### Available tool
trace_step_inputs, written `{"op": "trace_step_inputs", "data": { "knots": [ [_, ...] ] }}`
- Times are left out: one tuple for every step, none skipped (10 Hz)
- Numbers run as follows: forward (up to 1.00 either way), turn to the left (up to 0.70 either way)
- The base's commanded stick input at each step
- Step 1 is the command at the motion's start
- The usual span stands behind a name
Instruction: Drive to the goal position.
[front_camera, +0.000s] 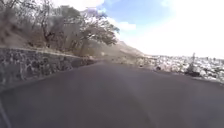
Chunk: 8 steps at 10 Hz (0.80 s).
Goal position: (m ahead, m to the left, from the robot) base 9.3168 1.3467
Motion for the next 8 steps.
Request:
{"op": "trace_step_inputs", "data": {
  "knots": [
    [0.70,0.00],
    [0.70,0.00],
    [0.70,0.00],
    [0.70,0.00],
    [0.70,0.00],
    [0.70,0.00],
    [0.70,0.00],
    [0.70,0.00]
  ]
}}
